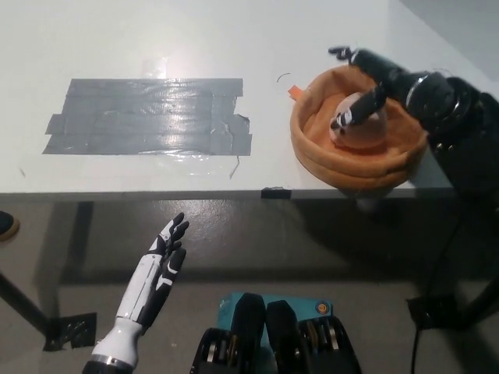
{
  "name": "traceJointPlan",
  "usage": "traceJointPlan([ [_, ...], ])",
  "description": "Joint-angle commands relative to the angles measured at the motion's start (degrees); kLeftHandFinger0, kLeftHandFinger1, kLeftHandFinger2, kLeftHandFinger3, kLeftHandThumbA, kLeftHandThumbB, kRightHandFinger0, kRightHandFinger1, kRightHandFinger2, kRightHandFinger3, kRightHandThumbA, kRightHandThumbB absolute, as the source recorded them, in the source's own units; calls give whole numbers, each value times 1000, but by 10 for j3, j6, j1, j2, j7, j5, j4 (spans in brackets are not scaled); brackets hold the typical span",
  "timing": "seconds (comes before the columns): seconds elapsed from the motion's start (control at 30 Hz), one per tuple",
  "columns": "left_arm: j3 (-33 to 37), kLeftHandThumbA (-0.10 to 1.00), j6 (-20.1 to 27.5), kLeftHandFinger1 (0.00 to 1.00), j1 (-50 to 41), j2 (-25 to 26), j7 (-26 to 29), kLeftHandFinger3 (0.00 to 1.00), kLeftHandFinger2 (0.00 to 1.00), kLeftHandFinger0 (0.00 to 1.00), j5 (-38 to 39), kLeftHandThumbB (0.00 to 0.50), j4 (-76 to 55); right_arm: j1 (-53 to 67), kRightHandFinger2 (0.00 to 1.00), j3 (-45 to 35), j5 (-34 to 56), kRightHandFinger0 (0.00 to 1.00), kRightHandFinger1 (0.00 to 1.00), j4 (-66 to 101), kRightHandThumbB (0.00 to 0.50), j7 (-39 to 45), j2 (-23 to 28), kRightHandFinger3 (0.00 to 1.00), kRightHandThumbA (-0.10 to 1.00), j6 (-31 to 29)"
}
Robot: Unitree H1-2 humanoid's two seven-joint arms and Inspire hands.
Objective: An emotional support dumpling is kept in a soft plate infront in the middle of the desk infront of the robot. The robot extends its right arm to pick up the dumpling and hands it to a person
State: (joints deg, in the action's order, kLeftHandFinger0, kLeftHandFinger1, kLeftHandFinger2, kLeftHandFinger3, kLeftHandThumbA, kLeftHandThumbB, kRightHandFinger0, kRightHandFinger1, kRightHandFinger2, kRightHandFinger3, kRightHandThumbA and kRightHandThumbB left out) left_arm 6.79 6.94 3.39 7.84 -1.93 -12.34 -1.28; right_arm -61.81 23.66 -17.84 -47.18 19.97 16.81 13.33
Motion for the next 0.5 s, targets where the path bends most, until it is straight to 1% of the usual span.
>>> traceJointPlan([
  [0.0,4,1000,11,1000,10,7,-8,1000,1000,1000,-7,145,-21,-40,1000,4,-18,1000,1000,-26,446,10,0,1000,1000,-10],
  [0.03,4,1000,12,1000,10,7,-9,1000,1000,1000,-7,151,-21,-40,1000,4,-18,1000,1000,-29,438,12,0,1000,1000,-9],
  [0.1,3,1000,9,1000,13,8,-11,1000,1000,1000,-4,146,-21,-43,1000,3,-17,1000,1000,-44,432,13,-3,1000,1000,-9],
  [0.17,1,1000,8,1000,15,8,-13,1000,1000,1000,1,134,-21,-48,1000,0,-16,1000,1000,-60,441,10,-6,1000,1000,-10],
  [0.27,1,1000,7,1000,15,8,-14,1000,1000,1000,-2,133,-22,-44,1000,1,-21,1000,1000,-57,442,18,-2,1000,1000,-2],
  [0.37,0,1000,8,1000,16,10,-13,1000,1000,1000,-4,147,-20,-42,1000,2,-24,1000,1000,-49,436,25,2,1000,1000,8],
  [0.4,0,1000,8,1000,17,9,-13,1000,1000,1000,-4,159,-18,-40,1000,2,-26,1000,1000,-40,436,28,3,1000,1000,20],
  [0.47,0,1000,9,1000,17,10,-13,1000,1000,1000,-8,166,-19,-41,1000,7,-32,1000,1000,-43,453,31,7,1000,1000,21],
])
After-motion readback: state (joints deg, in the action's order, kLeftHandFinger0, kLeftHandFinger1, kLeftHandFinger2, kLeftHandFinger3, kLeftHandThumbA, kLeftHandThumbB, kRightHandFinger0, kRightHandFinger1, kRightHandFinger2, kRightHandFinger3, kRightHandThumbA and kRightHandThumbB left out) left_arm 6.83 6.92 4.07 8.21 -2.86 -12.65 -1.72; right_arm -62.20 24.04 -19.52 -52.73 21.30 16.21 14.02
